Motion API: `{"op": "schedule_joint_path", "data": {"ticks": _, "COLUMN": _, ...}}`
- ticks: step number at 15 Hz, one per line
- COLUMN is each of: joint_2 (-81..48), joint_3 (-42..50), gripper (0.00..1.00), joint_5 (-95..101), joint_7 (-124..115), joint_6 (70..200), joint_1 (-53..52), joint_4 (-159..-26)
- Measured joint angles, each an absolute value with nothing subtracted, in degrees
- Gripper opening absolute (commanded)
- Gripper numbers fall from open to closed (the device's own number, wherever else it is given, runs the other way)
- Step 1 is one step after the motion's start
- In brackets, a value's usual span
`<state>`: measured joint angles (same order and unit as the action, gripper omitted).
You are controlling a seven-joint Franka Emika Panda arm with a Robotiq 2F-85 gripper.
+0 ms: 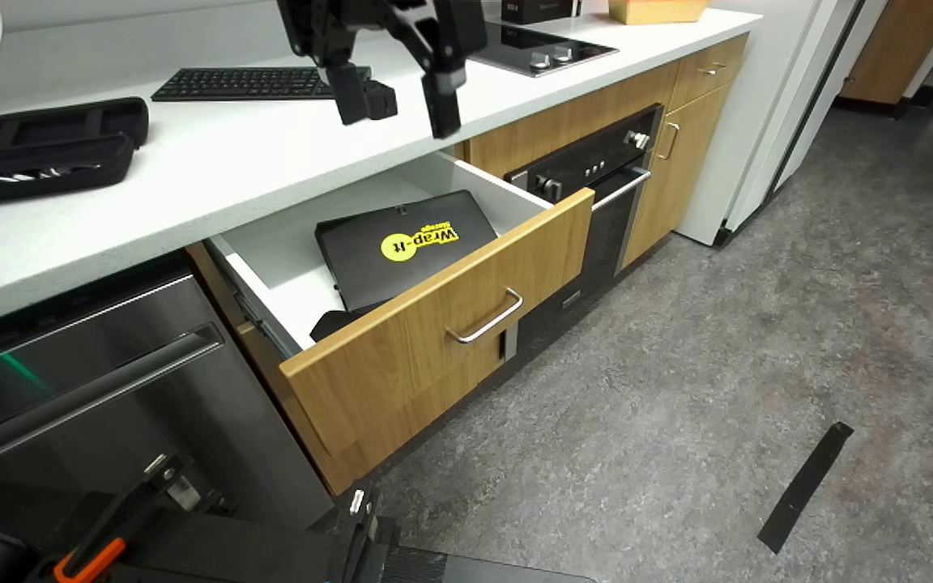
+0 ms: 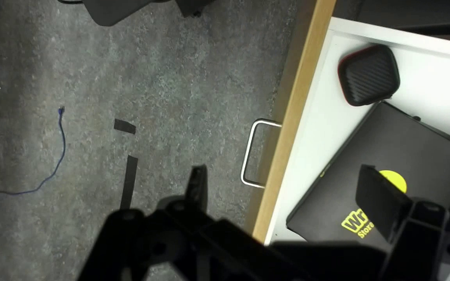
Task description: Close the drawer
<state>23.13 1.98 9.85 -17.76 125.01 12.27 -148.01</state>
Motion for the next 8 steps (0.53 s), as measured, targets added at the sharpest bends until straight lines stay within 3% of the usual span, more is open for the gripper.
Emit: {"op": "schedule_joint_path", "data": {"ticks": 8, "joint_2": 22.0, "joint_3": 1.9, "gripper": 1.00, "joint_5": 9.9, "joint_7": -17.9, "joint_6": 125.3, "joint_1": 12.4, "joint_4": -147.8}}
